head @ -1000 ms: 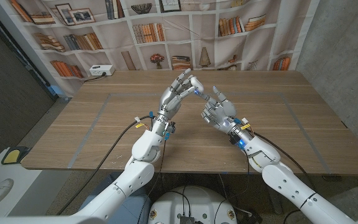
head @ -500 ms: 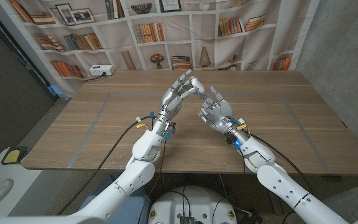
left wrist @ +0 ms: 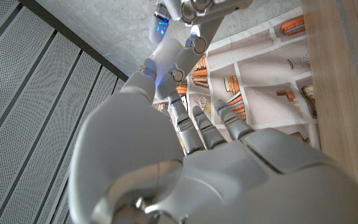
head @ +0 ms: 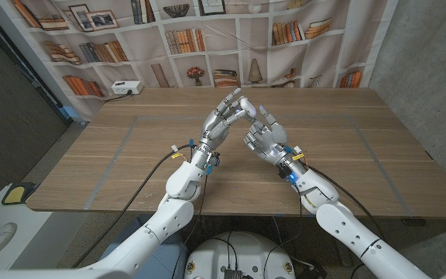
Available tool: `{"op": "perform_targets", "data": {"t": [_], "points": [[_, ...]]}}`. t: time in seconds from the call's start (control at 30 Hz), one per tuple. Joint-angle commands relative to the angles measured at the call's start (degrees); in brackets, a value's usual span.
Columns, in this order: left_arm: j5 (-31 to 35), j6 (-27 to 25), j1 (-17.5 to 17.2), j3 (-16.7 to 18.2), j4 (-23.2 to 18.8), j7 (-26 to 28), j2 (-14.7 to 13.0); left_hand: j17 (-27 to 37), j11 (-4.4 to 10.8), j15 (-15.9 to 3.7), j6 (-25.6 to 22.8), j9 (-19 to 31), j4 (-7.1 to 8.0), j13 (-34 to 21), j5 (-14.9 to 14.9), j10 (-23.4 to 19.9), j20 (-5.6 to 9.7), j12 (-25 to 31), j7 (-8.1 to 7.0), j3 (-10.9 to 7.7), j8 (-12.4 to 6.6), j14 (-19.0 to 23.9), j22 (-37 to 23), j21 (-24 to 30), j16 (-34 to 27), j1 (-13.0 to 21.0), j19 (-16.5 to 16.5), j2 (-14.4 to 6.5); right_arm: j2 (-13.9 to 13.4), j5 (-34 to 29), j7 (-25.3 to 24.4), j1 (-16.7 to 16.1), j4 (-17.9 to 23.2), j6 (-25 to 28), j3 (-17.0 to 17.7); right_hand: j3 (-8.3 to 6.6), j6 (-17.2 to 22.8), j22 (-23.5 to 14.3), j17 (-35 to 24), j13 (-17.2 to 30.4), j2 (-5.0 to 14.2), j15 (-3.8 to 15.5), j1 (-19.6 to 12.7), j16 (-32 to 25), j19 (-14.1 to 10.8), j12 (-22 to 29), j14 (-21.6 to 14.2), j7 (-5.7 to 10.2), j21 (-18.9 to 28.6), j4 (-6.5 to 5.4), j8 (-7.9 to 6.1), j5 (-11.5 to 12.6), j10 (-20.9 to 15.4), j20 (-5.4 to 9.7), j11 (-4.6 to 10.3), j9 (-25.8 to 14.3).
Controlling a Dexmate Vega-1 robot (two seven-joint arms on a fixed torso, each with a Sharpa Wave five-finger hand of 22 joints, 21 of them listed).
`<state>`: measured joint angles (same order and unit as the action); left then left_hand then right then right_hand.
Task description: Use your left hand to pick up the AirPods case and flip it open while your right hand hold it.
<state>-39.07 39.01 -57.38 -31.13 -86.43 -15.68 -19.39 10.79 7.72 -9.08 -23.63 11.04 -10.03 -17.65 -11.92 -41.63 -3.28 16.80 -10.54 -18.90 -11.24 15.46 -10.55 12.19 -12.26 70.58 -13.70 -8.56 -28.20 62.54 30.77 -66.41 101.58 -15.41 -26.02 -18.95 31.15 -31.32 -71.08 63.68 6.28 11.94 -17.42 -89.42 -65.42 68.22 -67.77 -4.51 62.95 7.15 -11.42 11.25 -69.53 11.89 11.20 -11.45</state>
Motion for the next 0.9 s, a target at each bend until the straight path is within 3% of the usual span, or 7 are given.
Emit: {"op": "perform_targets", "data": {"t": [0.03, 0.4, 0.63, 0.9], "points": [[-0.8, -0.67, 0.59, -0.38, 1.06, -1.33, 0.81, 0.27, 5.08, -0.09, -0.23, 0.21, 0.38, -6.31, -0.47, -5.48, -0.08, 0.45, -0.02, -0.89, -0.23, 0.13, -0.13, -0.21, 0.26, 0.08, 0.18, -0.5, 0.19, -0.15, -0.48, 0.2, 0.09, 0.13, 0.26, -0.82, 0.24, 0.13, -0.04, -0.5, 0.17, 0.08, 0.43, -0.11, 0.47, -0.74, 0.17, -0.12, 0.33, 0.07, -0.01, 0.2, 0.42, 0.08, 0.09, -0.13], [-0.59, -0.79, 0.8, -0.42, 1.44, -1.72, 1.0, 0.29, 5.09, -0.06, 0.04, 0.21, 0.53, -6.39, -0.53, -5.56, -0.17, 0.42, 0.06, -1.03, -0.13, 0.21, -0.13, -0.21, 0.27, 0.06, 0.28, -0.48, 0.38, -0.26, -2.3, 0.24, 0.37, 0.64, 0.38, -3.01, 2.21, 0.73, 0.06, -1.92, 2.12, 0.09, 0.67, 0.21, 1.15, -1.53, 0.76, 0.91, 0.81, -0.65, -0.42, -0.08, -0.74, -0.02, 0.05, -0.16], [-0.82, -0.85, 0.86, -0.46, 1.68, -2.32, 0.95, 0.3, 5.09, -0.06, 0.11, 0.21, 0.53, -6.45, -0.58, -5.58, -0.24, 0.39, 0.03, -1.19, -0.11, 0.25, -0.13, -0.22, 0.28, 0.2, 0.39, -0.52, 0.02, -0.74, -2.74, 0.44, 0.53, 1.16, 0.1, -3.81, 4.29, 1.47, 0.03, -2.98, 0.58, 0.14, 0.45, 0.12, 1.31, -2.08, 0.83, 1.62, 1.18, 0.16, -0.64, -0.37, -0.81, 0.04, -0.01, -0.04], [-1.35, -1.24, 0.73, -0.54, 1.84, -2.86, 0.89, 0.29, 5.09, -0.09, 0.1, 0.22, 0.56, -6.5, -0.61, -5.63, -0.23, 0.37, 0.01, -1.31, -0.13, 0.3, -0.14, -0.2, 0.31, 0.21, 0.41, -0.48, -0.08, -1.19, -2.3, 0.81, 0.57, 0.91, -0.06, -4.93, 5.93, 1.88, 0.07, -3.57, 0.51, 0.14, -0.33, 0.13, 1.58, -2.19, 0.81, 1.75, 1.57, 0.78, -0.7, -0.42, -1.03, 0.13, -0.03, 0.0]]}}
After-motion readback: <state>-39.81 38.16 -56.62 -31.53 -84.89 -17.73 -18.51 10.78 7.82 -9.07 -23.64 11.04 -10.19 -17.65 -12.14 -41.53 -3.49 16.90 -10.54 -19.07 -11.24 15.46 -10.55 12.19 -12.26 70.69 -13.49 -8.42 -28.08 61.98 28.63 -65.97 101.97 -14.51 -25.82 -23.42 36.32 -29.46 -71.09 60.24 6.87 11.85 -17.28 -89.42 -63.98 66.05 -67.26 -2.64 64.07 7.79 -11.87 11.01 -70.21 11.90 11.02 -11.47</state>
